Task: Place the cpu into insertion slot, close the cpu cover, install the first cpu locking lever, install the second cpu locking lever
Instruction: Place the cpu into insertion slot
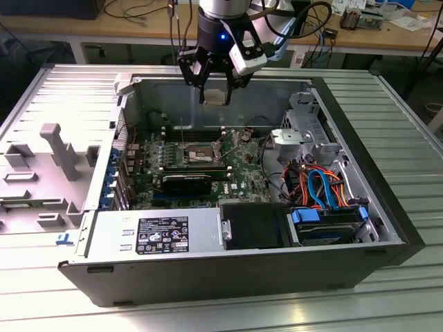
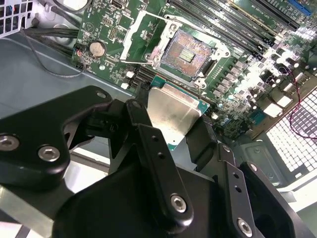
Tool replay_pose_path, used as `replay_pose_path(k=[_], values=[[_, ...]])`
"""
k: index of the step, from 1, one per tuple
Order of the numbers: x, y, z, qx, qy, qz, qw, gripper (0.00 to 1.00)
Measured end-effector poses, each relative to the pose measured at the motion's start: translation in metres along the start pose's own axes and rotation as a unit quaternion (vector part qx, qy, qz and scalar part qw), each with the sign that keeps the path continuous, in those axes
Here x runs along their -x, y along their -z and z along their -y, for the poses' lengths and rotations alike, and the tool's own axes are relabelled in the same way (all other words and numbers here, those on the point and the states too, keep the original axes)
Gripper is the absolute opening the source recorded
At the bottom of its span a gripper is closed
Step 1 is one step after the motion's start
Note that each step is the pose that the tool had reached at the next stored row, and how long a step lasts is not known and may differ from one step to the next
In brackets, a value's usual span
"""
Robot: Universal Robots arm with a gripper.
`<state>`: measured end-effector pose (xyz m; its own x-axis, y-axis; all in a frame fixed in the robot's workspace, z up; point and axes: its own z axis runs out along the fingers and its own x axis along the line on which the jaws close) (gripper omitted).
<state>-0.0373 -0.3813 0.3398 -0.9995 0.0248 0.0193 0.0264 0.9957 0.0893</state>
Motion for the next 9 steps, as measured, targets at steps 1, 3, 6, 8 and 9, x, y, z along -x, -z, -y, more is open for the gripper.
replay_pose_path(k=[1, 3, 6, 8, 9], values=[[0.0000, -0.0002, 0.0002, 0.0000, 0.000, 0.0000, 1.0000, 0.55], [0.0000, -0.0004, 0.0005, 0.0000, 0.000, 0.0000, 1.0000, 0.55], [0.0000, -0.0007, 0.0009, 0.0000, 0.000, 0.0000, 1.0000, 0.55], [0.0000, -0.0013, 0.0018, 0.0000, 0.000, 0.0000, 1.0000, 0.55], [0.0000, -0.0019, 0.0023, 0.0000, 0.000, 0.0000, 1.0000, 0.55]])
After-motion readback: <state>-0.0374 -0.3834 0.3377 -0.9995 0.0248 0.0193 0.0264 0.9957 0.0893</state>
